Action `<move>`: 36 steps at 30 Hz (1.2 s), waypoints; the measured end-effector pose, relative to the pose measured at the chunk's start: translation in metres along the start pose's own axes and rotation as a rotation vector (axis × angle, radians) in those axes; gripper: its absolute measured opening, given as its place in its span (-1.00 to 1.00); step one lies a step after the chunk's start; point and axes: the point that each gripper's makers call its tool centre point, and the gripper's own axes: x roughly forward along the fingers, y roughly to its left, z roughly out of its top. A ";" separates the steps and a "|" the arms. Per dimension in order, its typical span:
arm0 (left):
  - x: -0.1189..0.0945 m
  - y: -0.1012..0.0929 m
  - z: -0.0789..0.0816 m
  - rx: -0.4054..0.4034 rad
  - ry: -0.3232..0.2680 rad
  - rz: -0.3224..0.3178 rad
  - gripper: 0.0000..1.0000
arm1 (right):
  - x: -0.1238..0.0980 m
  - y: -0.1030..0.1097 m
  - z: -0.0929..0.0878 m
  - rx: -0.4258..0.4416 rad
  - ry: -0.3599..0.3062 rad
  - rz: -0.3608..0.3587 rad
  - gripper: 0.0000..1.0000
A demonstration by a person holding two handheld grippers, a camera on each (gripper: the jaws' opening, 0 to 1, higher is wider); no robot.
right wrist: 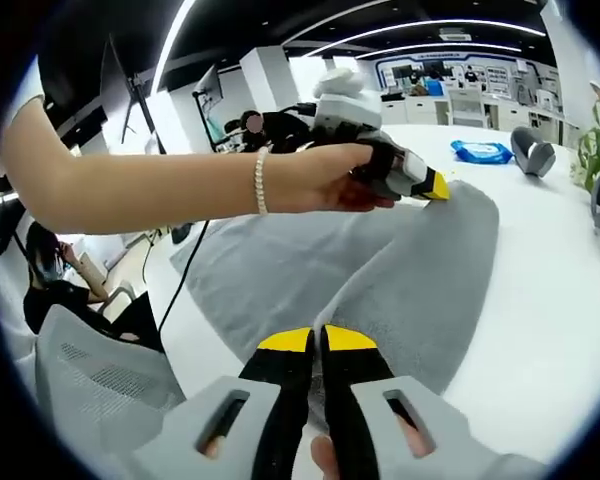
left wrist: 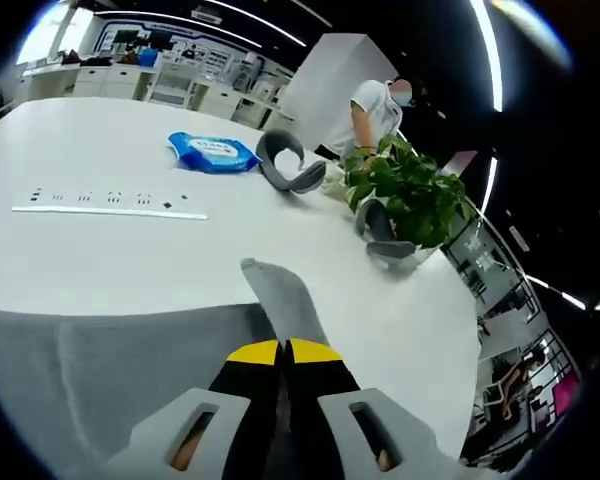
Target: Fold the towel on the table until its edges align and the towel forms a compact rectangular stack.
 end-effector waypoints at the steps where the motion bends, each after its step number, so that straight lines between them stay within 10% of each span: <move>1: -0.001 0.007 -0.005 0.027 0.016 0.026 -0.96 | 0.004 0.000 -0.005 0.001 0.015 0.007 -0.99; 16: 0.014 0.027 -0.042 0.347 0.147 0.179 -0.96 | 0.021 -0.033 -0.044 0.074 0.164 -0.068 -0.99; 24: 0.016 0.025 -0.040 0.418 0.124 0.193 -0.96 | 0.019 -0.052 -0.067 0.035 0.273 -0.146 -1.00; 28: 0.019 0.019 -0.040 0.550 0.128 0.196 -0.97 | 0.020 -0.053 -0.066 0.166 0.226 -0.128 -1.00; 36: 0.027 0.009 -0.042 0.568 0.136 0.215 -0.97 | 0.017 -0.056 -0.068 0.175 0.246 -0.111 -1.00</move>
